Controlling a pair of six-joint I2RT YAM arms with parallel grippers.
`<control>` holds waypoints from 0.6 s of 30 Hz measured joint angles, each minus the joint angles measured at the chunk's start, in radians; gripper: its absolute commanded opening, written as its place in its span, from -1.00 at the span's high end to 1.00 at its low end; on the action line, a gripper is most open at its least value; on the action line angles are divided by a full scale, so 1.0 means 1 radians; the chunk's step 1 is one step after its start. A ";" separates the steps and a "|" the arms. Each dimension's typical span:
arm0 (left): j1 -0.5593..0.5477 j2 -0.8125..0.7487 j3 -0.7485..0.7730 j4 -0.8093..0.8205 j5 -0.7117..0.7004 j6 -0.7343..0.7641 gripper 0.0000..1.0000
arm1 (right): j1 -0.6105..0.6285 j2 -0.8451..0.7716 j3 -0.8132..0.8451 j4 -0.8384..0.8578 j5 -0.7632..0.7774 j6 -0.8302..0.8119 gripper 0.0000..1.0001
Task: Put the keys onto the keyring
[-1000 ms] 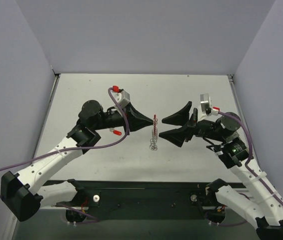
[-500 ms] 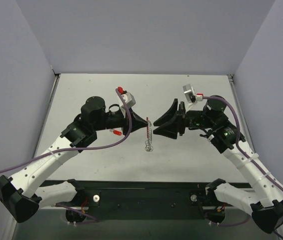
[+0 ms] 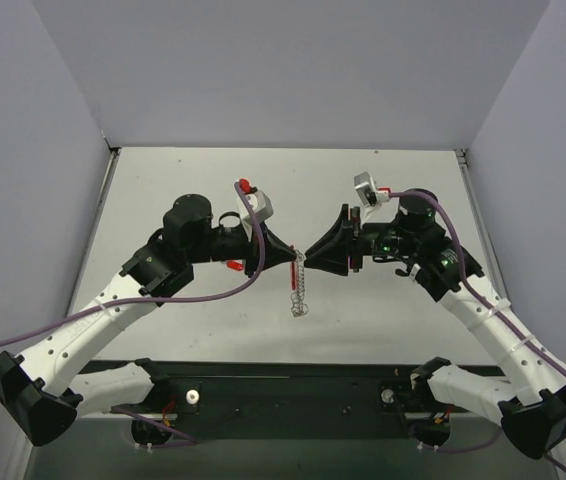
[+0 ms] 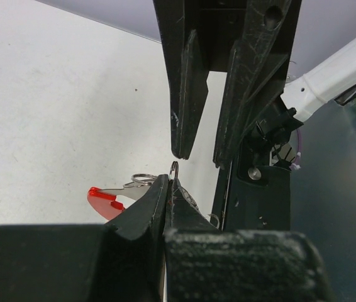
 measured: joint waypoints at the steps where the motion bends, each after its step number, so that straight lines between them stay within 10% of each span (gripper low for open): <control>1: -0.001 0.000 0.000 0.000 0.004 0.001 1.00 | 0.004 0.002 0.000 -0.005 0.004 -0.003 0.49; 11: -0.005 0.000 0.011 -0.021 0.026 0.004 1.00 | 0.018 0.033 0.011 -0.020 0.027 -0.026 0.62; 18: -0.015 0.000 0.012 -0.018 0.048 0.005 1.00 | 0.031 0.037 0.011 -0.033 0.052 -0.051 0.15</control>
